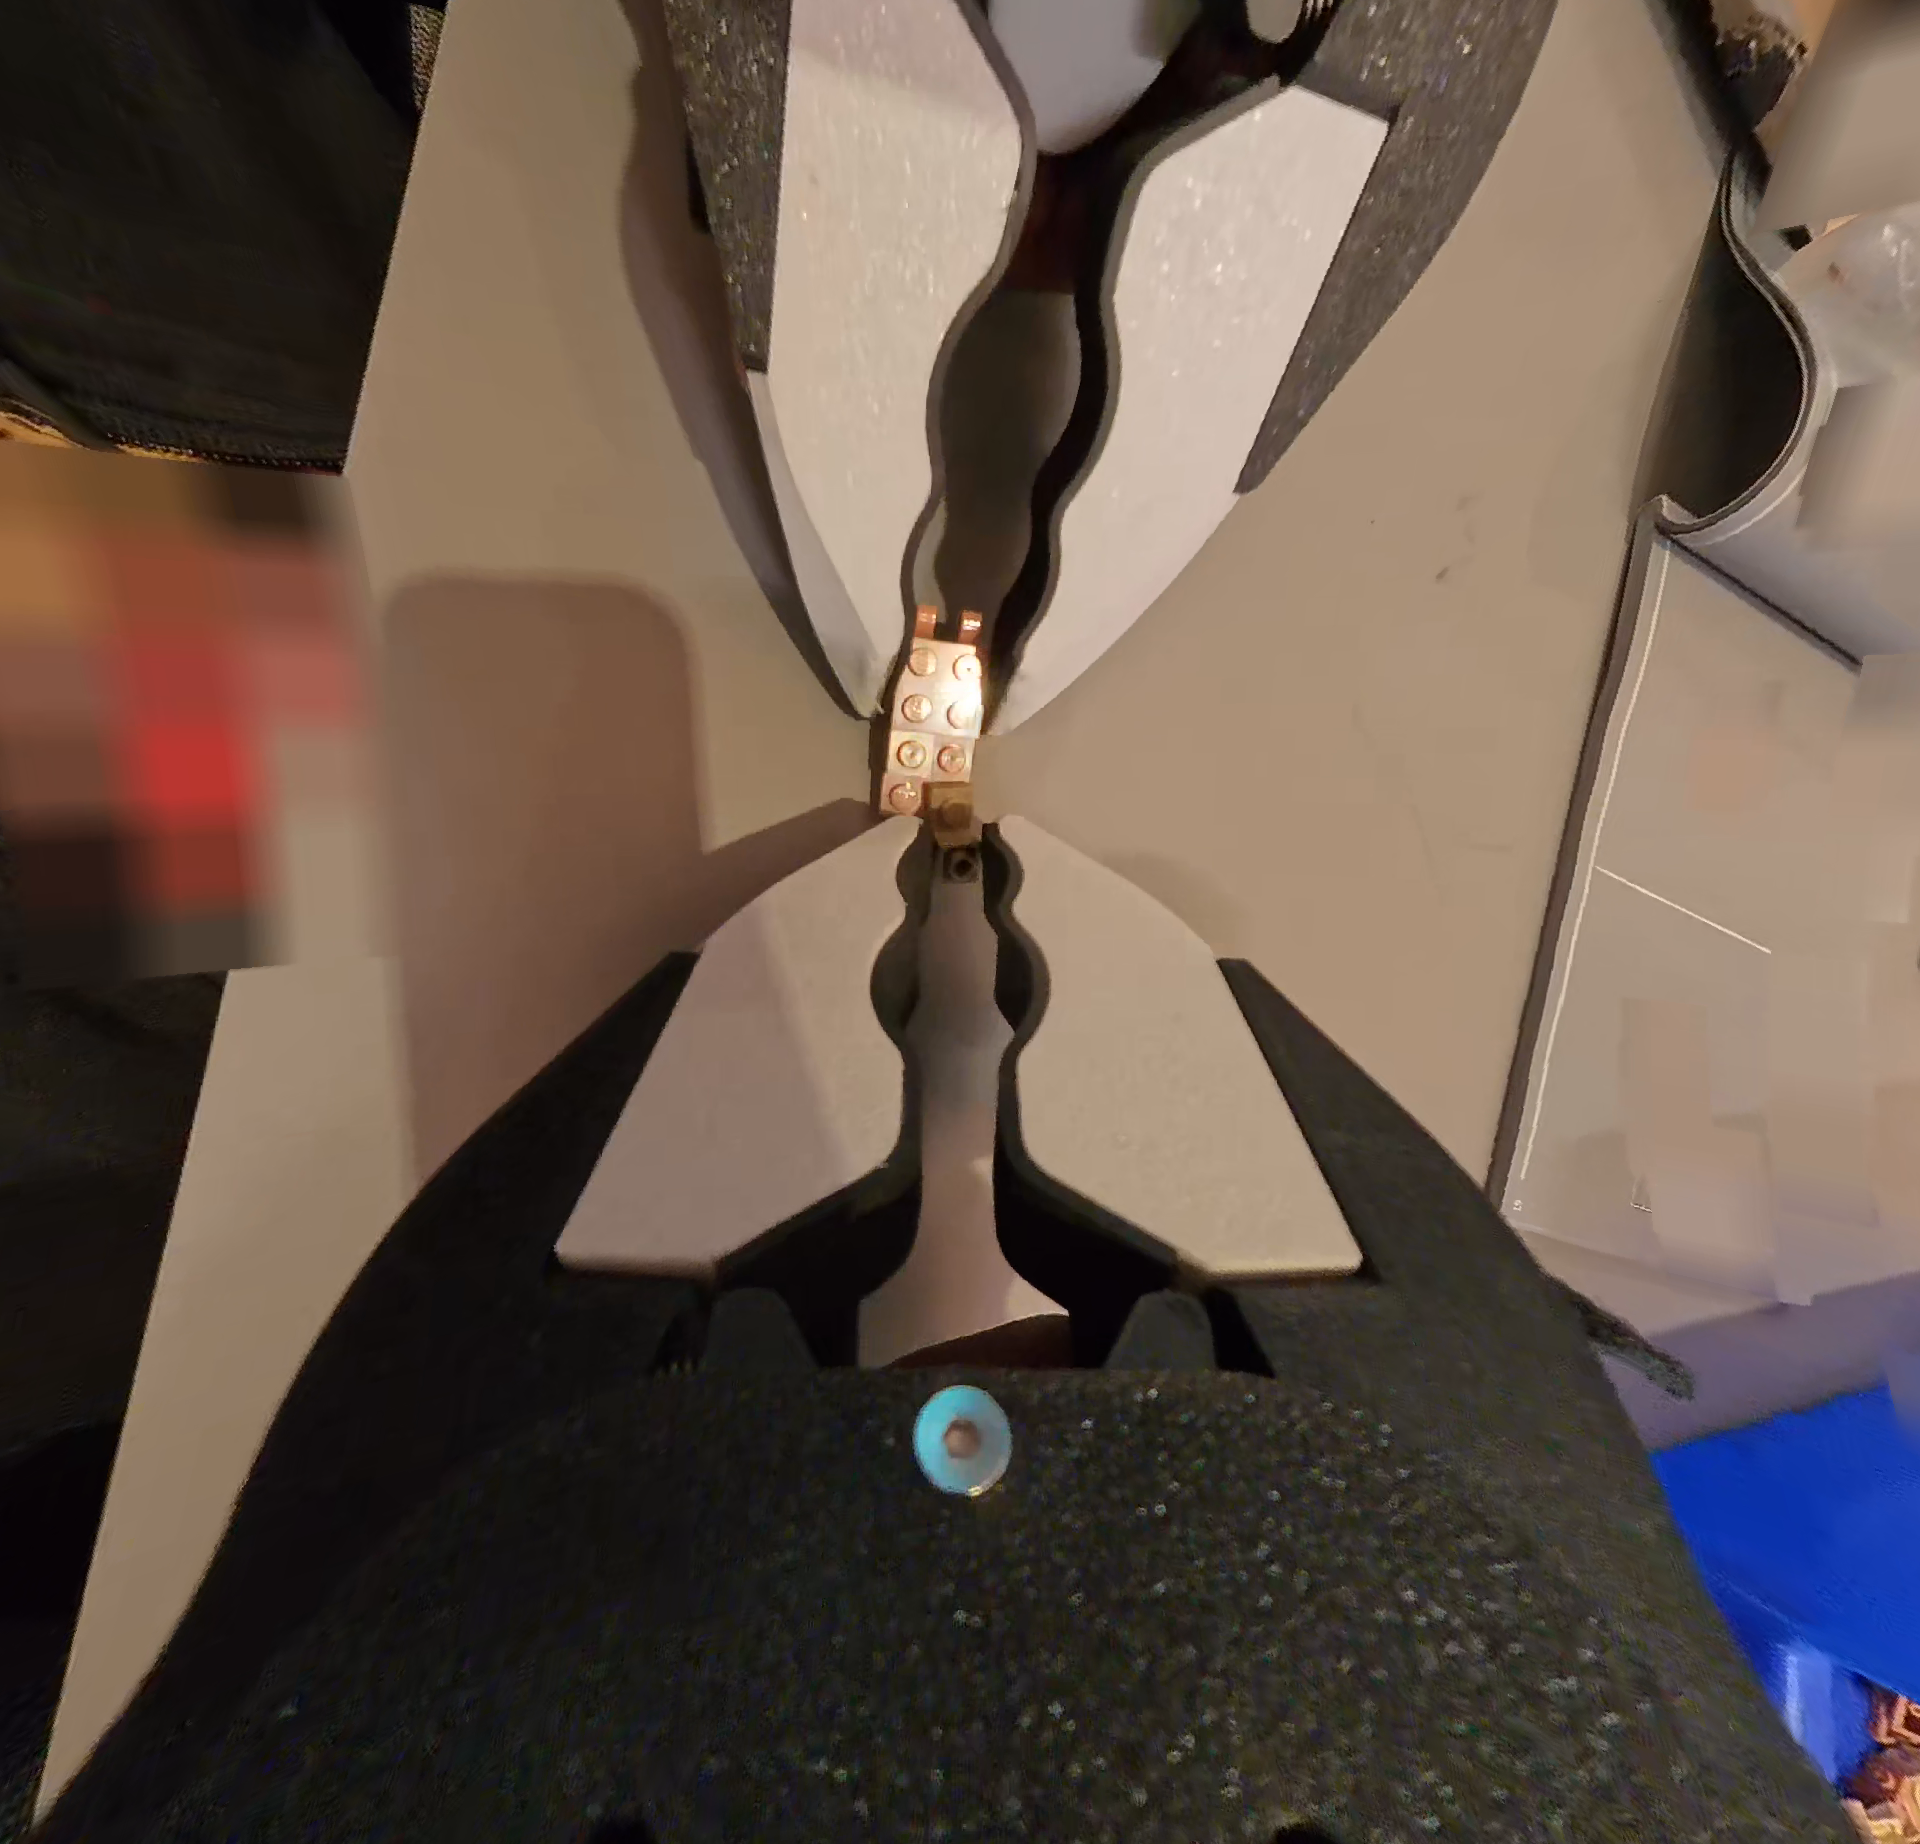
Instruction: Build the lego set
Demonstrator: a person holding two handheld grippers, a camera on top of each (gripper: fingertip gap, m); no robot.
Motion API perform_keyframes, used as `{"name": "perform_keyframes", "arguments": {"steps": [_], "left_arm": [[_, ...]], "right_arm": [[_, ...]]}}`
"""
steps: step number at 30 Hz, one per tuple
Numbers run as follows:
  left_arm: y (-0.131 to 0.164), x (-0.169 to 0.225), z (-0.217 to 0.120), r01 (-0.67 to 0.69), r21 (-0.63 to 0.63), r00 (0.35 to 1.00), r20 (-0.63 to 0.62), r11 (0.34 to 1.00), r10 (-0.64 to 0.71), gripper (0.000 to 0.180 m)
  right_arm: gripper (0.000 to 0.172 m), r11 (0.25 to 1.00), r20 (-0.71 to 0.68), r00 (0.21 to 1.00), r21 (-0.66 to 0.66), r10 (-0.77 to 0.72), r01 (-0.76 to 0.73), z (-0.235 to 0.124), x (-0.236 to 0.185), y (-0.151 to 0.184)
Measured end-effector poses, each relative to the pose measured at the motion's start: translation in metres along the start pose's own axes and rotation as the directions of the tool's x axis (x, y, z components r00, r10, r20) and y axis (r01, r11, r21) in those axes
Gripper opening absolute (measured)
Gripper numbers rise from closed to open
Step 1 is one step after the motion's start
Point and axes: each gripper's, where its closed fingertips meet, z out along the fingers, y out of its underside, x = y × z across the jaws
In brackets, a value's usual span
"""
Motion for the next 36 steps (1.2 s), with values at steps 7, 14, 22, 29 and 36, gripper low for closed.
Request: {"name": "perform_keyframes", "arguments": {"steps": [7,14,22,29,36], "left_arm": [[-0.001,-0.001,0.000,0.002,0.005,1.000,0.006,1.000,-0.002,0.016],[-0.003,0.000,0.001,-0.007,0.011,1.000,0.008,1.000,0.007,0.016],[-0.008,0.003,-0.002,-0.034,0.046,0.999,0.003,0.998,0.034,0.016],[-0.012,0.002,-0.003,-0.065,0.071,0.998,0.024,0.995,0.063,0.016],[-0.015,0.002,-0.005,-0.065,0.097,0.998,0.032,0.993,0.063,0.016]], "right_arm": [[0.007,1.000,0.002,1.000,0.023,-0.004,0.004,0.002,-0.003,-0.002],[0.007,0.999,0.001,1.000,0.033,-0.012,0.012,0.001,-0.005,-0.003],[0.006,0.998,0.019,1.000,0.066,-0.005,0.003,0.001,-0.005,-0.005],[0.006,0.996,0.020,1.000,0.088,0.010,-0.012,0.000,-0.005,-0.004],[0.009,0.995,0.003,1.000,0.099,0.014,-0.015,-0.002,-0.004,-0.005]]}}
